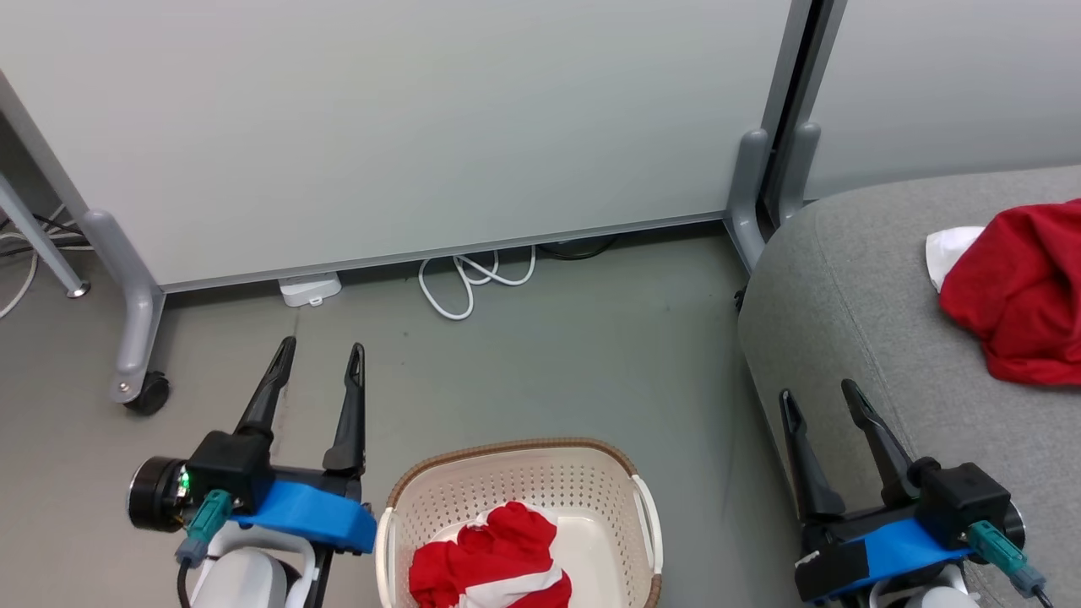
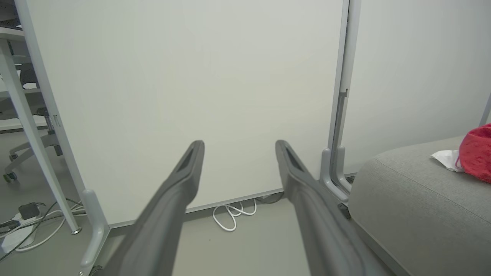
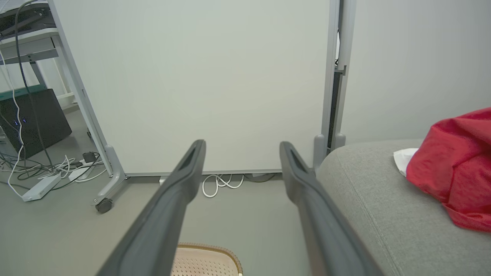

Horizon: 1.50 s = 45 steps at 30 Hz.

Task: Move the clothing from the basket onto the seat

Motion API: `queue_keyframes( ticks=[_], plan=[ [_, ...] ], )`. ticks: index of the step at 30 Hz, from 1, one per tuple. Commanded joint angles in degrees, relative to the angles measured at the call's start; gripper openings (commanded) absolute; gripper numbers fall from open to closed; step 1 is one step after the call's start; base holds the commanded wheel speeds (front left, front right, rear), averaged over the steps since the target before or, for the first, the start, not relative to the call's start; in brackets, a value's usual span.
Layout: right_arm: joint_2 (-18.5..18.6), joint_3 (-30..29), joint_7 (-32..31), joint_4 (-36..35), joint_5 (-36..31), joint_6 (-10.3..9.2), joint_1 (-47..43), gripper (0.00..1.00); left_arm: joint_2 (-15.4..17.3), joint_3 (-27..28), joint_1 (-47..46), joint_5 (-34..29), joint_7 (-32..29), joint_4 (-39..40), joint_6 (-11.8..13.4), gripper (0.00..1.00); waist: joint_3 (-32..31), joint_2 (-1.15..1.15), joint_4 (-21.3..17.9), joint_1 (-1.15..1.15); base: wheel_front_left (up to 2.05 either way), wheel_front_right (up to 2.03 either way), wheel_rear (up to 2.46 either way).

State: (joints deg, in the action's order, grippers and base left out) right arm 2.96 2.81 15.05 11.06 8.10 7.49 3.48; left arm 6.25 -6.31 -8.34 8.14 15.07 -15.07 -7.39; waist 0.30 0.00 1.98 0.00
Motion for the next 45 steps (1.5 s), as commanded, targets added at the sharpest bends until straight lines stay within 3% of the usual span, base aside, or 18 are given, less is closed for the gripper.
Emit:
queue_keyframes(
  ticks=[1,7,17,28,35,39,45],
  plan=[
    [-0.12,0.09,0.2,-0.21,-0.48,0.01,1.02,1.0,0.63,-1.18,-1.76,0.78,0.15,-1.04,-0.12,1.0,0.47,0.0,-0.62,0.0,0.0,0.0,0.0],
    [-0.11,0.7,0.2,-1.18,-0.45,0.01,4.03,1.0,4.74,-9.16,-9.44,3.49,0.14,-7.77,-0.12,1.0,4.19,0.0,-3.56,0.0,0.0,0.0,0.0],
    [-0.1,0.79,0.2,-4.19,-1.43,0.01,13.54,1.0,9.96,-26.27,-25.08,7.93,0.15,-21.8,-0.12,1.0,17.03,0.0,-9.05,0.0,0.0,0.0,0.0],
    [-0.12,-0.63,0.2,-7.17,-1.49,0.01,19.84,1.0,12.32,-49.49,-38.82,15.03,-2.52,-34.96,-0.1,1.0,29.06,0.0,-11.12,0.0,0.0,0.0,0.0],
    [-0.11,0.22,0.2,-8.84,-1.32,0.01,22.72,1.0,12.13,-62.25,-45.04,19.78,-7.56,-40.26,-0.1,1.0,36.12,0.0,-12.01,0.0,0.0,0.0,0.0],
    [-0.11,1.19,0.2,-10.28,-0.97,0.01,24.38,1.0,12.03,-65.97,-47.41,20.31,-9.68,-41.76,-0.1,1.0,40.3,0.0,-12.89,0.0,0.0,0.0,0.0],
    [-0.12,2.25,0.2,-12.84,-0.56,0.01,26.14,1.0,12.28,-67.14,-48.96,17.71,-13.87,-43.04,-0.11,1.0,45.85,0.0,-14.12,0.0,0.0,0.0,0.0]
  ],
)
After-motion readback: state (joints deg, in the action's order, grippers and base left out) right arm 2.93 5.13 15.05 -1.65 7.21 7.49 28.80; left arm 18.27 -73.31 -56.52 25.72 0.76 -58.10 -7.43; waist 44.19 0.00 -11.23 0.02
